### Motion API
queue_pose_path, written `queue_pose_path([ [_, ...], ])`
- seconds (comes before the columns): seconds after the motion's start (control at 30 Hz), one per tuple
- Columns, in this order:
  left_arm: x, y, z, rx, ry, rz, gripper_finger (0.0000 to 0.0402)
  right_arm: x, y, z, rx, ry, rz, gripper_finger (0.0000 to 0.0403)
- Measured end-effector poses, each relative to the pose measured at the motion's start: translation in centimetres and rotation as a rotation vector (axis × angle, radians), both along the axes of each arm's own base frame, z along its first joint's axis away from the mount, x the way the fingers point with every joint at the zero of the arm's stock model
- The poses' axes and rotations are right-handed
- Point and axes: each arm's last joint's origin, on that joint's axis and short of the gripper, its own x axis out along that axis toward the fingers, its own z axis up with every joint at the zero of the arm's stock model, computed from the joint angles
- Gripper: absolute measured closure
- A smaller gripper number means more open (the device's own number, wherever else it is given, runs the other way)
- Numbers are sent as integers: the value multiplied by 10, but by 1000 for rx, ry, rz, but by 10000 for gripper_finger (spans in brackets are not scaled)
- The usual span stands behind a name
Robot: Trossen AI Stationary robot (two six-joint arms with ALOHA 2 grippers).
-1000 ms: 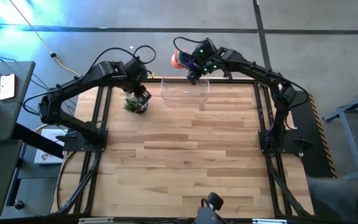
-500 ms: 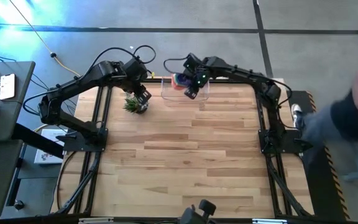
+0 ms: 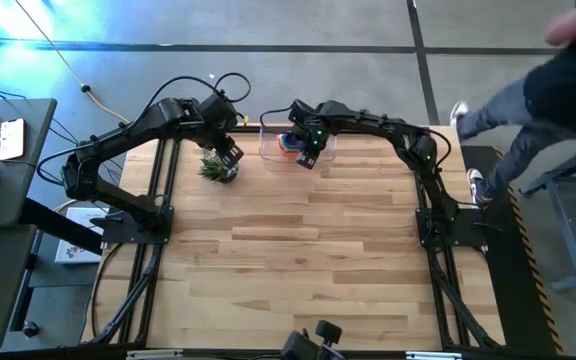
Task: Nest measuring cups in basket
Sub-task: Put the nested measuring cups into the transparent bin
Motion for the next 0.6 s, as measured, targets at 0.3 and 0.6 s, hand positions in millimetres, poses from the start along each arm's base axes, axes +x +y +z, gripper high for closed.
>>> queue_pose_path([
  [0.3, 0, 0, 0, 0, 0, 0, 289, 0, 0, -7, 13, 23, 3, 280],
  [0.6, 0, 0, 0, 0, 0, 0, 289, 0, 0, -7, 16, 30, 3, 278],
])
